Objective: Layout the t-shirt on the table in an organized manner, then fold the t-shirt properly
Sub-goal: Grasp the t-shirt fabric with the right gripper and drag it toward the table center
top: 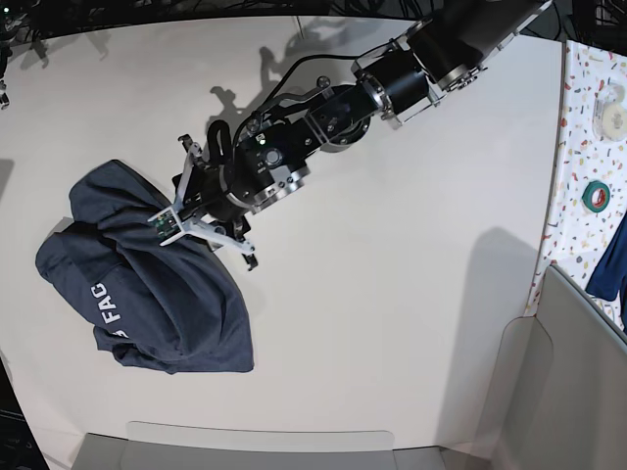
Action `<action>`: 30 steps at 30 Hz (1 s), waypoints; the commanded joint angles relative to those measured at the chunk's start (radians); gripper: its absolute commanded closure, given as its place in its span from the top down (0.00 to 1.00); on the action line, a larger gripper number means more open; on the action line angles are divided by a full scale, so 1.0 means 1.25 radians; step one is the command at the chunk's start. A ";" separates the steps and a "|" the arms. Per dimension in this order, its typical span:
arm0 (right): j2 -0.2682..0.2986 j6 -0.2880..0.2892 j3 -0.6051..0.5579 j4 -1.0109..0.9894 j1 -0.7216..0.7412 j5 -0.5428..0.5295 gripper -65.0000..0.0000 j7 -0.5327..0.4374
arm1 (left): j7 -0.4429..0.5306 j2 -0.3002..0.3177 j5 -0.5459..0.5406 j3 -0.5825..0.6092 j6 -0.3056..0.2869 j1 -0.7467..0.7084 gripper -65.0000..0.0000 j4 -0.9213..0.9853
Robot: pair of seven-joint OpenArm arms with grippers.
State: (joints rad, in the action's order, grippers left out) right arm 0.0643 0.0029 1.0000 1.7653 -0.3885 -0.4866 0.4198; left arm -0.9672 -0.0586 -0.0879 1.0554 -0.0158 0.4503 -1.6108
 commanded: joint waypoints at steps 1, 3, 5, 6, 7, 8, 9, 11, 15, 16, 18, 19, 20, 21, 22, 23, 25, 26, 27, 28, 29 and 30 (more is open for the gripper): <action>0.013 0.002 0.006 0.014 -0.004 -0.004 0.00 -0.025 | 0.011 -0.024 0.007 0.014 0.005 0.038 0.34 0.003; 0.008 0.002 0.006 0.014 -0.008 -0.004 0.00 -0.025 | 0.011 -0.052 0.007 0.039 0.005 0.070 0.35 0.038; -0.010 0.002 0.006 0.015 -0.011 -0.004 0.00 -0.025 | 0.012 -0.079 0.007 0.061 0.003 0.097 0.35 0.092; -0.016 0.002 0.005 0.016 -0.011 -0.004 0.00 -0.025 | 0.016 -0.079 0.007 0.072 0.003 0.112 0.35 0.129; -0.023 0.002 0.003 0.016 -0.011 -0.004 0.00 -0.025 | 0.037 -0.079 0.007 0.088 0.003 0.131 0.35 0.161; -0.027 0.002 0.002 0.017 -0.013 -0.004 0.00 -0.025 | 0.062 -0.079 0.007 0.104 0.003 0.150 0.35 0.187; -0.030 0.002 0.002 0.017 -0.013 -0.004 0.00 -0.025 | 0.089 -0.079 0.006 0.119 0.003 0.166 0.36 0.212; -0.039 0.002 0.001 0.017 -0.014 -0.004 0.00 -0.025 | 0.120 -0.079 0.006 0.132 0.003 0.188 0.38 0.256; -0.039 0.002 0.001 0.017 -0.014 -0.004 0.00 -0.025 | 0.164 -0.079 0.006 0.132 0.003 0.207 0.41 0.328; -0.039 0.002 0.001 0.017 -0.013 -0.004 0.00 -0.025 | 0.173 -0.079 0.006 0.131 0.003 0.207 0.41 0.338; -0.039 0.002 -0.002 0.018 -0.008 -0.004 0.00 -0.025 | 0.185 -0.079 0.006 0.128 0.005 0.200 0.41 0.355; -0.039 0.002 -0.006 0.020 0.002 -0.004 0.00 -0.025 | 0.185 -0.079 0.006 0.127 0.005 0.188 0.41 0.356; -0.037 0.002 -0.020 0.022 0.019 -0.004 0.00 -0.025 | 0.183 -0.079 0.010 0.121 0.008 0.171 0.41 0.353; -0.034 0.002 -0.032 0.027 0.032 -0.003 0.00 -0.025 | 0.183 -0.079 0.011 0.108 0.008 0.158 0.40 0.343; -0.031 0.002 -0.051 0.031 0.041 -0.003 0.00 -0.025 | 0.179 -0.079 0.011 0.082 0.008 0.144 0.38 0.326; -0.030 0.002 -0.072 0.034 0.052 -0.003 0.00 -0.025 | 0.167 -0.079 0.011 0.052 0.008 0.133 0.33 0.308; -0.019 0.002 -0.117 0.058 0.072 0.002 0.00 -0.025 | 0.115 -0.079 0.011 -0.026 0.008 0.107 0.17 0.259; -0.013 0.002 -0.145 0.071 0.077 0.002 0.00 -0.025 | 0.097 -0.079 0.010 -0.067 0.008 0.097 0.08 0.224; -0.009 0.002 -0.175 0.081 0.078 0.002 0.00 -0.025 | 0.081 -0.079 0.010 -0.099 0.008 0.088 0.00 0.191; 0.000 0.002 -0.204 0.090 0.082 0.002 0.00 -0.025 | 0.064 -0.079 0.011 -0.130 0.008 0.079 0.00 0.157; 0.013 0.000 -0.232 0.098 0.089 0.002 0.00 -0.025 | 0.050 -0.079 0.011 -0.166 0.008 0.065 0.00 0.121; 0.024 -0.002 -0.259 0.099 0.092 0.002 0.00 -0.025 | 0.034 -0.079 0.011 -0.198 0.008 0.047 0.00 0.081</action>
State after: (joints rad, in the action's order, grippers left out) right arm 0.0792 -0.0010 0.6739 1.8694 -0.2779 -0.4824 0.4160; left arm -0.9230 -0.1440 -0.0689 0.8104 -0.0040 0.5068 -1.4902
